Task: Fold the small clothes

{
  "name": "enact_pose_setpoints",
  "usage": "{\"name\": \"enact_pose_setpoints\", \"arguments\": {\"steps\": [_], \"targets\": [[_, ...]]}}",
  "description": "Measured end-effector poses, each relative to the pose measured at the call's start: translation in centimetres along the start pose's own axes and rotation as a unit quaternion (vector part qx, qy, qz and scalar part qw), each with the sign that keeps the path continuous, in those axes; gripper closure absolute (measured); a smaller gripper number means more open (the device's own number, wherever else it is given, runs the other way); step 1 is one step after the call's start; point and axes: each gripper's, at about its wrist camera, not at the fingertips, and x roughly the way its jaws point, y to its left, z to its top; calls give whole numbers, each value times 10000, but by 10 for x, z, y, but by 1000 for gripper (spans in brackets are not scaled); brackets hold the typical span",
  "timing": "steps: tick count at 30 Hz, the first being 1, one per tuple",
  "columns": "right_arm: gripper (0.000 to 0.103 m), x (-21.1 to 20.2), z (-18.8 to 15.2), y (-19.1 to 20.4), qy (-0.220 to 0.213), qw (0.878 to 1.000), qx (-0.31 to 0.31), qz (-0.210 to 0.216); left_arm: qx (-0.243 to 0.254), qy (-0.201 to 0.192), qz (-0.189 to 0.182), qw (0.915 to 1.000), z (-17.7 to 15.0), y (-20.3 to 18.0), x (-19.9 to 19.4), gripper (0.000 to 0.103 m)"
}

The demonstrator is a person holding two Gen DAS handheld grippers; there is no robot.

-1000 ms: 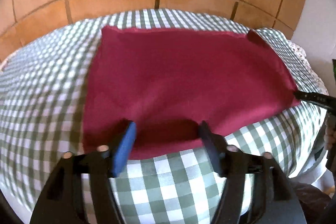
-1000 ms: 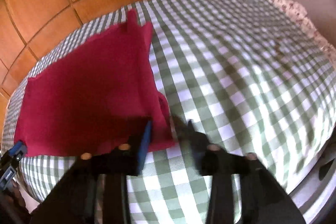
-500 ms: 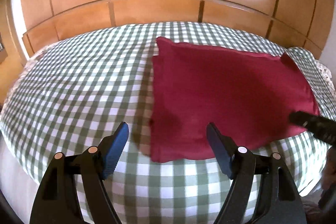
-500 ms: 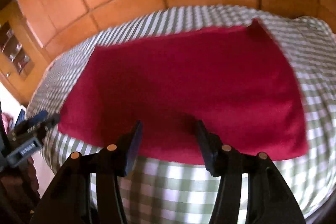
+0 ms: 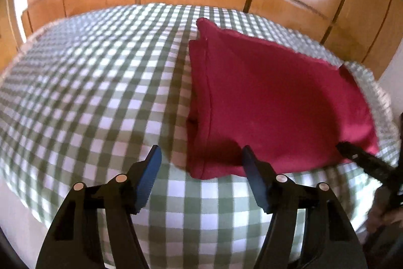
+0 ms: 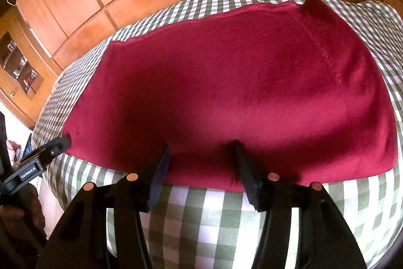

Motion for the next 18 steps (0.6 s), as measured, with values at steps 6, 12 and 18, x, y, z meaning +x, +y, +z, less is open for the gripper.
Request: {"name": "enact_pose_setpoints", "arguments": {"steps": [6, 12, 18], "targets": [[47, 2, 1, 2, -56, 10000, 30, 57, -498, -55, -656, 9966, 10, 17, 0, 39], [46, 3, -1, 0, -123, 9998, 35, 140, -472, 253, -938, 9941, -3, 19, 16, 94], [45, 3, 0, -2, -124, 9997, 55, 182, -413, 154, -664, 9968, 0, 19, -1, 84]]}}
